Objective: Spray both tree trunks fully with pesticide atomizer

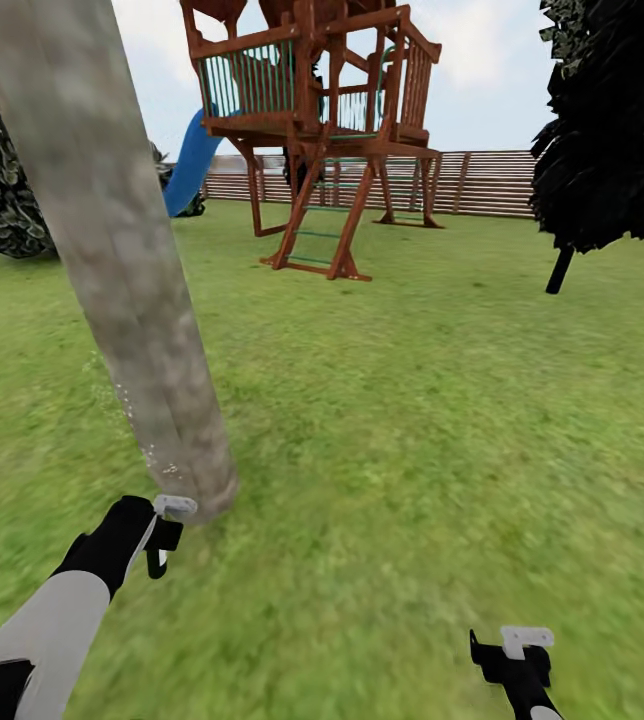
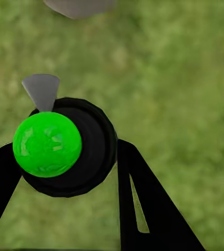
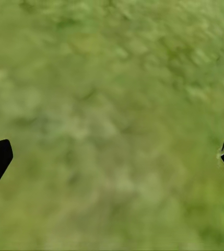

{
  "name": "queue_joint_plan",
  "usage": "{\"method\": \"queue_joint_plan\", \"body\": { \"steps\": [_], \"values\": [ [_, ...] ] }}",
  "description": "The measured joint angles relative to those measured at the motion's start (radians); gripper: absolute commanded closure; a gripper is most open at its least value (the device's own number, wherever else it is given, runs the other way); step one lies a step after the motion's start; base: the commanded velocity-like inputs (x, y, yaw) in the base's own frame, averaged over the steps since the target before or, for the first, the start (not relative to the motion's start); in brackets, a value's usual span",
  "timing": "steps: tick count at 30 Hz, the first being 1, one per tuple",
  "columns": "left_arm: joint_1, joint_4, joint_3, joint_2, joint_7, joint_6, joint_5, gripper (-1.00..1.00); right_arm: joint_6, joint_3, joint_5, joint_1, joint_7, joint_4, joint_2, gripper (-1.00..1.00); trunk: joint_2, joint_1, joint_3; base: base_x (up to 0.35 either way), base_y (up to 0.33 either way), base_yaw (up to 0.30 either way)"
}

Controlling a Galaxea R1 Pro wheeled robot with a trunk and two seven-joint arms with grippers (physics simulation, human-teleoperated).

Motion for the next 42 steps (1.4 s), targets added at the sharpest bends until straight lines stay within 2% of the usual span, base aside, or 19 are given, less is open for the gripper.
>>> {"method": "queue_joint_plan", "body": {
  "steps": [11, 20, 24, 28, 30, 33, 34, 37, 39, 40, 42],
  "values": [
    [0.0, 0.0, 0.001, 0.0, 0.0, 0.0, 0.0, 1.0, 0.0, 0.001, 0.0, 0.0, 0.0, 0.001, 0.0, -1.0, 0.0, 0.0, 0.0, 0.143, -0.268, 0.276],
    [0.0, -0.001, 0.003, 0.0, 0.0, 0.0, 0.0, 1.0, 0.0, 0.001, 0.0, 0.0, 0.0, 0.001, 0.0, -1.0, 0.0, 0.0, 0.0, 0.178, -0.243, 0.034],
    [0.0, 0.001, 0.004, -0.001, 0.0, 0.0, 0.002, 1.0, 0.0, 0.0, 0.0, 0.0, 0.0, 0.001, 0.0, -1.0, 0.0, 0.0, 0.0, 0.093, -0.257, 0.222],
    [0.0, 0.0, 0.006, -0.024, -0.001, -0.001, 0.01, 1.0, 0.0, -0.001, 0.0, 0.0, 0.0, 0.001, 0.0, -1.0, 0.0, 0.0, 0.0, 0.003, -0.27, 0.276],
    [0.0, -0.003, 0.006, -0.022, -0.002, 0.0, 0.007, 1.0, 0.0, -0.001, 0.0, 0.0, 0.0, 0.001, 0.0, -1.0, 0.0, 0.0, 0.0, 0.0, -0.092, 0.277],
    [-0.001, -0.039, 0.004, -0.027, -0.001, -0.001, 0.009, 1.0, 0.0, -0.001, 0.0, 0.0, 0.0, 0.0, 0.0, -1.0, 0.0, 0.0, 0.0, 0.0, -0.015, 0.277],
    [-0.002, -0.089, 0.003, -0.027, -0.007, 0.001, 0.008, 1.0, 0.0, -0.001, 0.0, 0.0, 0.0, 0.0, 0.0, -1.0, 0.0, 0.0, 0.0, 0.0, -0.002, 0.257],
    [-0.005, -0.134, 0.004, -0.005, -0.019, 0.011, -0.002, 1.0, 0.0, -0.001, 0.0, 0.0, 0.0, 0.0, 0.0, -1.0, 0.0, 0.0, 0.0, 0.0, -0.001, 0.091],
    [-0.003, -0.126, 0.004, 0.039, -0.022, 0.011, -0.004, 1.0, -0.001, -0.002, 0.0, 0.0, 0.0, 0.0, -0.001, -1.0, 0.0, 0.0, 0.0, 0.0, 0.0, 0.008],
    [-0.003, -0.116, 0.003, 0.049, -0.032, 0.012, 0.005, 1.0, -0.001, -0.002, 0.0, 0.0, 0.0, -0.001, -0.001, -1.0, 0.0, 0.0, 0.0, 0.0, 0.0, 0.001],
    [-0.007, -0.108, -0.003, 0.04, -0.064, 0.014, 0.014, 1.0, -0.001, -0.002, 0.0, 0.0, 0.001, -0.003, -0.002, -1.0, 0.0, 0.0, 0.0, 0.0, 0.0, 0.0]
  ]
}}
